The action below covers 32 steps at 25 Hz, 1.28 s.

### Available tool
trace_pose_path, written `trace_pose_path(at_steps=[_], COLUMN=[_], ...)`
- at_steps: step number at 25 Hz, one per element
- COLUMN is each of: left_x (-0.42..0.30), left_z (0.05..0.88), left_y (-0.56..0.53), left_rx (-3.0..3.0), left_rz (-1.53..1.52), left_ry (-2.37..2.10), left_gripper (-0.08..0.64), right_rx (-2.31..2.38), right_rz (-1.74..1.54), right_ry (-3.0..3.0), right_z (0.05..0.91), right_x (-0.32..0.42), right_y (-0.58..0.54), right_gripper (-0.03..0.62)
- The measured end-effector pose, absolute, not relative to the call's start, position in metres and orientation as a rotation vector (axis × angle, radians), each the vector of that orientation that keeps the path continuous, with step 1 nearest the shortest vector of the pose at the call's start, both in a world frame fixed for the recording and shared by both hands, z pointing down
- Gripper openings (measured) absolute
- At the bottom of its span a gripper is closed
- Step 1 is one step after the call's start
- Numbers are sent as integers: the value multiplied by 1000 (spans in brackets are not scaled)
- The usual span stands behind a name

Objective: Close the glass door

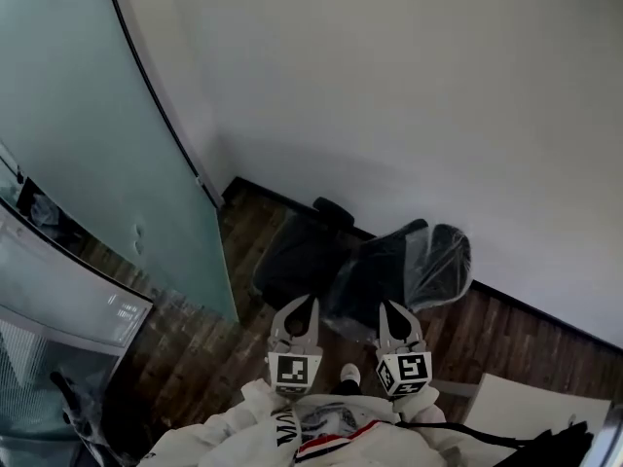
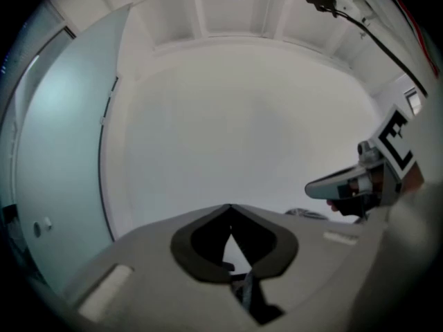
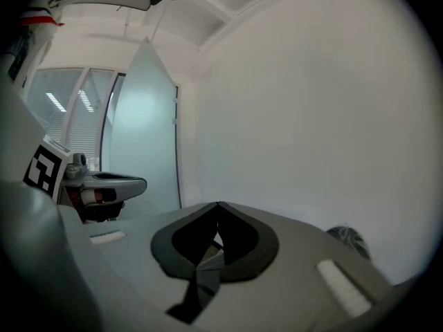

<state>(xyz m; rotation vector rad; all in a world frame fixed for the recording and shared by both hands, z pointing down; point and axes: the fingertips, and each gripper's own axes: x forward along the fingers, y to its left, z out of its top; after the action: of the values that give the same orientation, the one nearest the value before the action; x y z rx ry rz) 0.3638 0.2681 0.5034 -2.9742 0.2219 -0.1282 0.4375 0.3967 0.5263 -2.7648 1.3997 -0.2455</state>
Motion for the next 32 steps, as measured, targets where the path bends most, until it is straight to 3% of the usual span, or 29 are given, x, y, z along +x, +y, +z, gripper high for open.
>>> trace_pose_path(at_steps=[11,20,32], left_x=[332,228,122], left_z=[509,508,522], left_y=[173,110,-3], left_rx=[-2826,-2638,-2507], left_rz=[-213,-252,-234], left_ry=[942,1436,1689], left_gripper=[3,3,3], right_rx=[-2384,-2032,-1831], right_rz=[-302,-294,-283], right_ry=[1984,2351,2557], right_z=[548,545,546], right_x=[467,391,293], right_y=[269,158,27], right_gripper=[6,6,6])
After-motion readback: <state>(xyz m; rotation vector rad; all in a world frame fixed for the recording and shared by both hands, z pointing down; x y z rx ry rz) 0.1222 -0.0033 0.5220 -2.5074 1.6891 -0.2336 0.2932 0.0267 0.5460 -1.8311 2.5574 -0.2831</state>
